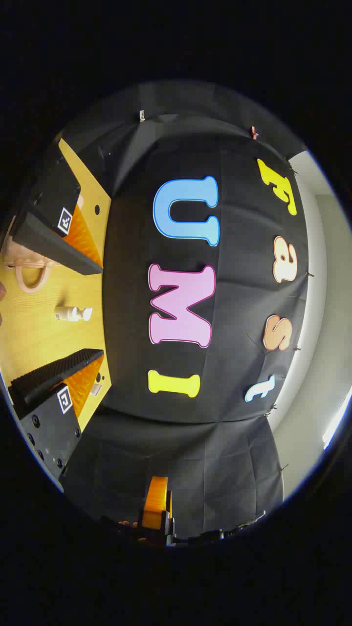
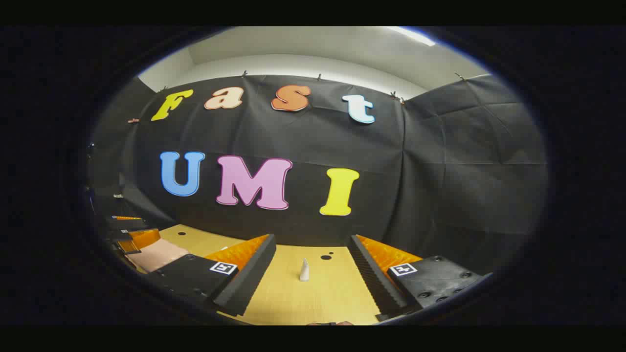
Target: First open the suitcase, pack the skin care products into it, and then close the suitcase.
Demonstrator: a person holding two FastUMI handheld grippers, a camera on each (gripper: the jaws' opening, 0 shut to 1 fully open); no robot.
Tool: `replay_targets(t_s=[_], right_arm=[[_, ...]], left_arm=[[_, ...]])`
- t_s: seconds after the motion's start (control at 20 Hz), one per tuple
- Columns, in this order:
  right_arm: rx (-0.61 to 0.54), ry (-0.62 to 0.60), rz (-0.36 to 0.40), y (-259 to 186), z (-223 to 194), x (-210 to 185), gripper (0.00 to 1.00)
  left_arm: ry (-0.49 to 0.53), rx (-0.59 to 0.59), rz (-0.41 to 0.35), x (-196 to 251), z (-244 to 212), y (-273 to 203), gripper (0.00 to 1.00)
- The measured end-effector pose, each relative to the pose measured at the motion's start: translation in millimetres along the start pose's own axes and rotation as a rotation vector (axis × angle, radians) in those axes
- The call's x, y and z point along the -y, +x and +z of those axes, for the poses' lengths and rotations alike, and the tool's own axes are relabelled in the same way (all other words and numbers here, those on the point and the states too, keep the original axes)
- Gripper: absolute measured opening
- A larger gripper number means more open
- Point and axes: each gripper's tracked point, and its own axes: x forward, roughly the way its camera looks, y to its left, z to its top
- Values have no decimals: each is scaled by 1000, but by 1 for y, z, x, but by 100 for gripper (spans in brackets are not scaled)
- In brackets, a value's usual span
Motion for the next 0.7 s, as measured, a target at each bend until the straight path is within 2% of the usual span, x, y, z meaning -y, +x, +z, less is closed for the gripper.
replay_targets(t_s=[0.35, 0.7], right_arm=[[-6, 7, 20, 8, -3, -17, 97], [18, 12, 22, 20, 7, -27, 97]], left_arm=[[23, -7, 8, -9, -4, 1, 96], [40, 18, -29, -6, 6, 6, 96]])
